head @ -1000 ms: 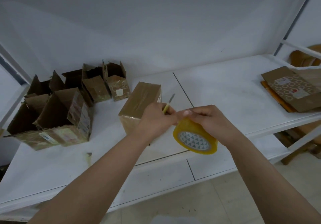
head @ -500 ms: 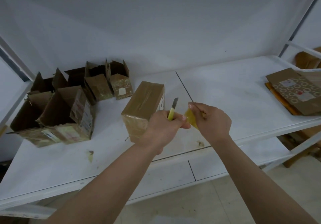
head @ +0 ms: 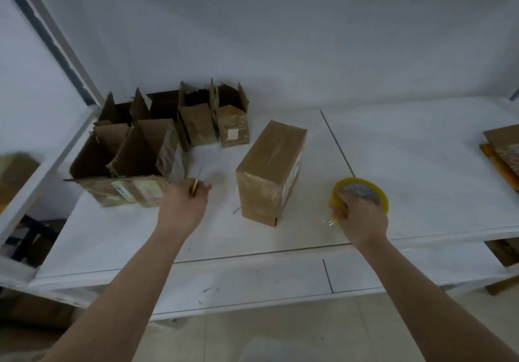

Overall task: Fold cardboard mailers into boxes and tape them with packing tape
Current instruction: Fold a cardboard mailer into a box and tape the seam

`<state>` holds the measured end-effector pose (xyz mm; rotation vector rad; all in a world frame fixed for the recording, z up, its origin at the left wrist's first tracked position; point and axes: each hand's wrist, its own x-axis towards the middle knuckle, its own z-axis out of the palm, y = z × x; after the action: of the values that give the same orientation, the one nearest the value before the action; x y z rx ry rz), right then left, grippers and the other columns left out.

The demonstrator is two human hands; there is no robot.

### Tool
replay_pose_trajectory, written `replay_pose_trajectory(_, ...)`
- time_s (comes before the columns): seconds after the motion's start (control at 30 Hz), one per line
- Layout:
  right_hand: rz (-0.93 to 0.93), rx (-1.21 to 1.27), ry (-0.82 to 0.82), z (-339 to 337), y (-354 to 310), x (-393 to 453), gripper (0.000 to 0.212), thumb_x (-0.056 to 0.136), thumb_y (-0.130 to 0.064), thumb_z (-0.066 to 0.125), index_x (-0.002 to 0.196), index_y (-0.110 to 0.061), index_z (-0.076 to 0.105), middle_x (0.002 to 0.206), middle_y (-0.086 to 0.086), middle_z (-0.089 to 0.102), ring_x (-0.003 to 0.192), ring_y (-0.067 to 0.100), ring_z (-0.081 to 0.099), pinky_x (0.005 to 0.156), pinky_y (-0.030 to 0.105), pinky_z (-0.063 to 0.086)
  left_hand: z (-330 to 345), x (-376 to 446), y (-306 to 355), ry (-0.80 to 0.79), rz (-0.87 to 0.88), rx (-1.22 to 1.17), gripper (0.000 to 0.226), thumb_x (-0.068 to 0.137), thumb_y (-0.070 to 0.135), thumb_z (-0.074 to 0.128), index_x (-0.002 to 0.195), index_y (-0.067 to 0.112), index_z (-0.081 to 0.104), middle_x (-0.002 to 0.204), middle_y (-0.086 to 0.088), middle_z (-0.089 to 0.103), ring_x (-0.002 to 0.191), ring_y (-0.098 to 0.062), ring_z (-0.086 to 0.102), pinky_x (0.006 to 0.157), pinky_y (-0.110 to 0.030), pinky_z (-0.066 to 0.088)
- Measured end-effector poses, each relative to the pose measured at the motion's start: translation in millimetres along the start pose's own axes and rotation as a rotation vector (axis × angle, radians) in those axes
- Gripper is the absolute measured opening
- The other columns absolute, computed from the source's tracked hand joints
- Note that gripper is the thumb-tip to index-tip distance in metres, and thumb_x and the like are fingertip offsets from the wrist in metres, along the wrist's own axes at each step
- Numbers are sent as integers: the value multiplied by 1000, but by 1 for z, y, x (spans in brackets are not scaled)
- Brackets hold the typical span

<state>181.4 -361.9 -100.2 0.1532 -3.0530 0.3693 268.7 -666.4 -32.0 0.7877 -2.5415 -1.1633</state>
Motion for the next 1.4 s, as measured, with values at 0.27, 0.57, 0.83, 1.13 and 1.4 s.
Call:
replay_pose_trajectory(0.27, -74, 279, 184, -38, -45, 8, 37, 94, -28, 58, 129, -17, 60, 117, 12, 65, 108, 35, 54, 89, 39, 40, 13, 3, -38, -244, 48, 342, 41, 98, 31, 51, 133, 9, 54, 133, -14, 57, 125, -28, 52, 99, -28, 39)
replay_pose_trajectory(0.57, -219, 780, -129, -67, -99, -5, 40, 101, -36, 45, 141, -33, 48, 141, -11, 50, 132, 5, 44, 101, 12, 31, 22, 9, 44, -397, 283, -489, 38, 102, 31, 43, 136, 20, 56, 127, 10, 60, 109, 13, 55, 86, 0, 39)
replay_pose_trajectory(0.83, -236, 690, -96, -79, -92, -3, 28, 99, -25, 53, 122, -19, 67, 132, -11, 54, 123, -5, 47, 101, 10, 35, 32, -20, 41, -343, 317, -306, 32, 97, 31, 54, 126, 21, 64, 133, 5, 59, 117, 1, 52, 90, 5, 33)
replay_pose_trajectory(1.13, -240, 718, -68, -68, -83, -15, 36, 82, -36, 72, 116, -24, 71, 109, -24, 54, 99, -11, 54, 85, 3, 40, 32, -12, 35, -409, 350, -291, 44, 87, 39, 65, 129, 26, 62, 143, -1, 50, 128, 9, 38, 95, 0, 34)
replay_pose_trajectory(1.4, -316, 801, -184, -62, -77, -19, 71, 64, -52, 73, 128, -24, 62, 129, -14, 56, 116, -9, 52, 95, 4, 37, 31, -18, 30, -383, 412, -216, 89, 56, 62, 70, 136, 27, 54, 148, -3, 43, 128, 8, 37, 110, -17, 34)
